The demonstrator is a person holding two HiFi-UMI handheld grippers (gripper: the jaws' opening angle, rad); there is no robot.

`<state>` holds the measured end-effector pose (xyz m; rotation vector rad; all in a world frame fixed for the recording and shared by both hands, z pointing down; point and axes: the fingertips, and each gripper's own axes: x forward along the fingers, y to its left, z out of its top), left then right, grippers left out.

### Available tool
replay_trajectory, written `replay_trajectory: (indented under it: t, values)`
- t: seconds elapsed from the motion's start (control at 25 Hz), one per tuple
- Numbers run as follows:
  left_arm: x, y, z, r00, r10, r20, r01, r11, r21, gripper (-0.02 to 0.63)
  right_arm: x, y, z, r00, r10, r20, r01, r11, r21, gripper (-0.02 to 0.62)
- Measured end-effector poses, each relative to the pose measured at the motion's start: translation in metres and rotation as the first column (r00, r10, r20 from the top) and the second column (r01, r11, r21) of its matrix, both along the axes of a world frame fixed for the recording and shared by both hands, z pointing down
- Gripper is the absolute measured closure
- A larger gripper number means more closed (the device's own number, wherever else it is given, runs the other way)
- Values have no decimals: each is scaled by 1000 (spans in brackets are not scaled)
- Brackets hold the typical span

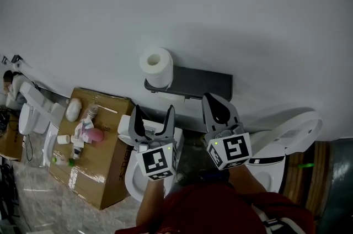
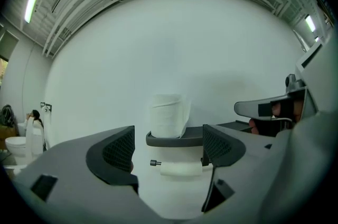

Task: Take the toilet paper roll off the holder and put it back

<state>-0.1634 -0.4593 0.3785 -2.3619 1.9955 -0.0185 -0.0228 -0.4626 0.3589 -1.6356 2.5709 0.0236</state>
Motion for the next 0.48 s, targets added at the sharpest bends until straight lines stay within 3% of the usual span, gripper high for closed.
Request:
replay_trajectory:
  t: [0.4, 0.48]
  values:
    - [0, 3, -7, 1000, -10, -12, 10, 1000, 11, 188, 3, 2, 0, 1000, 3, 8, -3, 1000, -5, 588]
    - [-3, 4, -7, 999, -29, -14, 29, 999, 14, 269, 2, 3, 0, 1000, 5, 13, -5, 1000, -7, 588]
